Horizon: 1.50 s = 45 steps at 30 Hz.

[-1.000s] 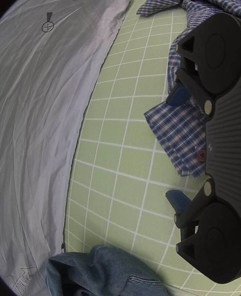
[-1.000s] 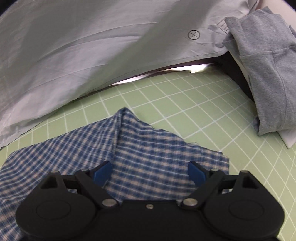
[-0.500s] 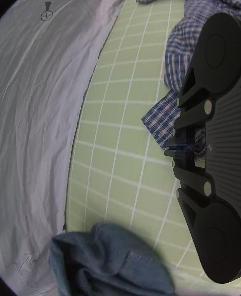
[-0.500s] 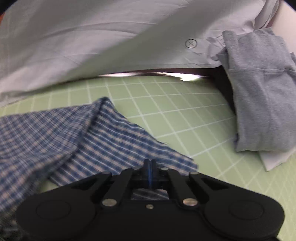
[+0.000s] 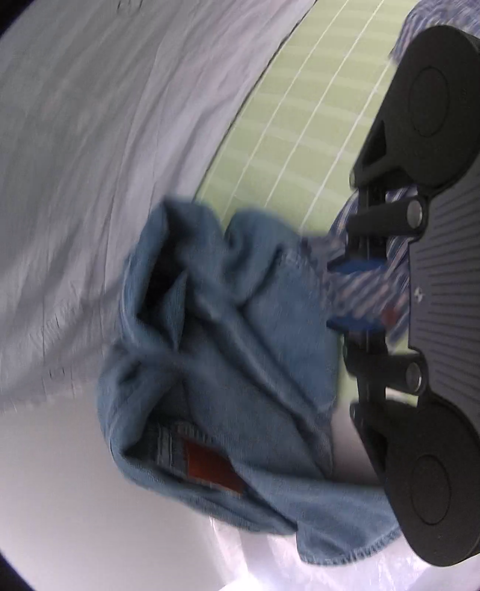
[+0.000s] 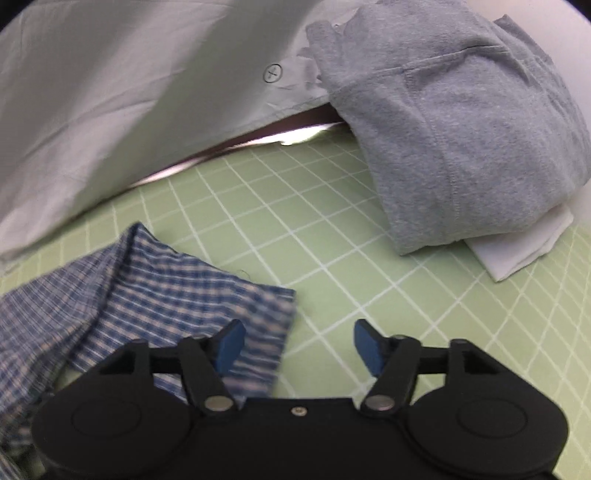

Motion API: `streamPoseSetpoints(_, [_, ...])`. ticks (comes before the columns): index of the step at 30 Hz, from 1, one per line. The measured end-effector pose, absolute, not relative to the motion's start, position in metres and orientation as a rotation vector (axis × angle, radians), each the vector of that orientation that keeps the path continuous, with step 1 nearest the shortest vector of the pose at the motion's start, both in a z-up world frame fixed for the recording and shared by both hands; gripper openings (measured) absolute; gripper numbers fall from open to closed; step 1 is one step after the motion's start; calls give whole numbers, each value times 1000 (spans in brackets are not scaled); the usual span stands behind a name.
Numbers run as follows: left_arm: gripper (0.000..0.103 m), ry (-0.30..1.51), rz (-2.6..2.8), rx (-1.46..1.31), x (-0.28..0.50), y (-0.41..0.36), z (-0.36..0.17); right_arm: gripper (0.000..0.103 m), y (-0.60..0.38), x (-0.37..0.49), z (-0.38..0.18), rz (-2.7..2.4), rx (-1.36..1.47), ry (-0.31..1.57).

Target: Fold clothes

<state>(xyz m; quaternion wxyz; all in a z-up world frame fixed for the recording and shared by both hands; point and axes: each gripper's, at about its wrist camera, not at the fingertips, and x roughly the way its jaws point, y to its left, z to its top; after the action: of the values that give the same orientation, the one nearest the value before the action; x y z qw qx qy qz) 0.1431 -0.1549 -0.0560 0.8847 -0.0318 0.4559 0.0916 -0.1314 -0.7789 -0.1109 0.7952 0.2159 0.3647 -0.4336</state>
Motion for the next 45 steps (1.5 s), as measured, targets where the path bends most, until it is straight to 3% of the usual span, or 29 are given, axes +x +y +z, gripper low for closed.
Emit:
streamPoseSetpoints(2, [70,931,144,-82,132,-166,-53,90,-777,-116,-115,-933,467,792])
streamPoseSetpoints(8, [73,963,98,-140,104,-196,-59,90,-778,-96,-130,-961,502,828])
streamPoseSetpoints(10, [73,975,86,-153,98,-203,-58,82,-775,-99,-129,-948,493,824])
streamPoseSetpoints(11, [73,977,80,-155,94,-207,-57,73,-773,-100,-129,-930,478,826])
streamPoseSetpoints(15, [73,976,46,-131,76,-222,-51,23,-772,-105,-122,-832,441,853])
streamPoseSetpoints(17, [73,973,33,-120,70,-228,-47,15,-772,-109,-122,-804,422,863])
streamPoseSetpoints(21, [73,949,23,-102,57,-234,-34,10,-773,-126,-119,-813,375,874])
streamPoseSetpoints(35, [73,982,73,-97,42,-227,-39,12,-820,-218,-109,-1100,403,903])
streamPoseSetpoints(39, [79,988,49,-65,50,-233,-42,39,-803,-215,-90,-1111,439,828])
streamPoseSetpoints(45, [86,1001,-31,-11,68,-254,-53,67,-745,-158,-68,-908,548,712])
